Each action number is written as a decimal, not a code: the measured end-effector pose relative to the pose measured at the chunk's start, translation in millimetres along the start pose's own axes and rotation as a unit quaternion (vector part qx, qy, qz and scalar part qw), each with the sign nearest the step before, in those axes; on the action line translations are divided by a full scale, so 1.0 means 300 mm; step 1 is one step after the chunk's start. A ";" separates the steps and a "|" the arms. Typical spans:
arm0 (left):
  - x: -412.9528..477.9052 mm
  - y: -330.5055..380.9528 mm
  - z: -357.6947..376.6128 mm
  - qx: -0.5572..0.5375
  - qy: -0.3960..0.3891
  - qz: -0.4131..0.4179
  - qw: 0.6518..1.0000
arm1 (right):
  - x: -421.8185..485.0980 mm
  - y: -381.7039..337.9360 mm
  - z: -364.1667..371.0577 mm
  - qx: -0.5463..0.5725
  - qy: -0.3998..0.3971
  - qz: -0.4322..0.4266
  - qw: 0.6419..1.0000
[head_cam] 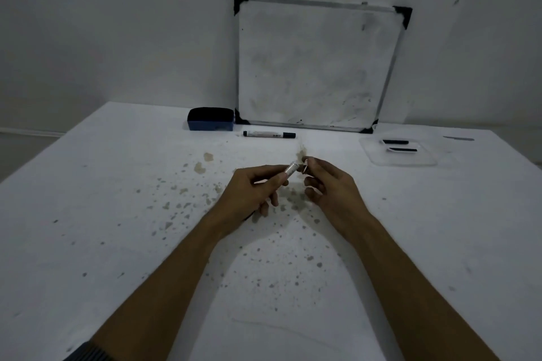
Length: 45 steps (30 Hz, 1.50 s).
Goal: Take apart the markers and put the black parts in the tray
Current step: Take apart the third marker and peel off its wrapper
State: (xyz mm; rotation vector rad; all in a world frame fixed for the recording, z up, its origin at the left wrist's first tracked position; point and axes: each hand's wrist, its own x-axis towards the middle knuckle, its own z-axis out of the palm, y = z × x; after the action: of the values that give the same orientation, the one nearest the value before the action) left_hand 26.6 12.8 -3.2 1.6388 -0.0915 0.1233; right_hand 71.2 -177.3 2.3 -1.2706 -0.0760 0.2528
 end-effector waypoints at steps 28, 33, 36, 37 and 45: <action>-0.022 -0.013 -0.037 0.007 -0.018 0.000 1.000 | -0.031 -0.002 0.022 -0.164 -0.037 -0.132 0.977; -0.022 -0.016 -0.049 0.013 -0.049 -0.009 0.999 | -0.023 0.001 0.007 -0.171 -0.056 -0.127 0.975; -0.009 -0.023 -0.052 0.022 -0.057 -0.001 0.998 | -0.016 0.008 0.005 -0.179 -0.070 -0.121 0.974; -0.007 -0.026 -0.053 0.025 -0.058 0.000 0.998 | -0.015 0.010 0.005 -0.178 -0.073 -0.120 0.974; 0.019 0.009 -0.018 -0.018 0.011 -0.017 1.000 | -0.002 0.022 0.068 -0.287 0.017 -0.142 0.947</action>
State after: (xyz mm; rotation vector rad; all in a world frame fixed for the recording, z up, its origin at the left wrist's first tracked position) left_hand 31.8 17.9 0.6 1.6024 -0.0499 0.1129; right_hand 65.6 -156.7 2.2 -1.8212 -0.3185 -0.0498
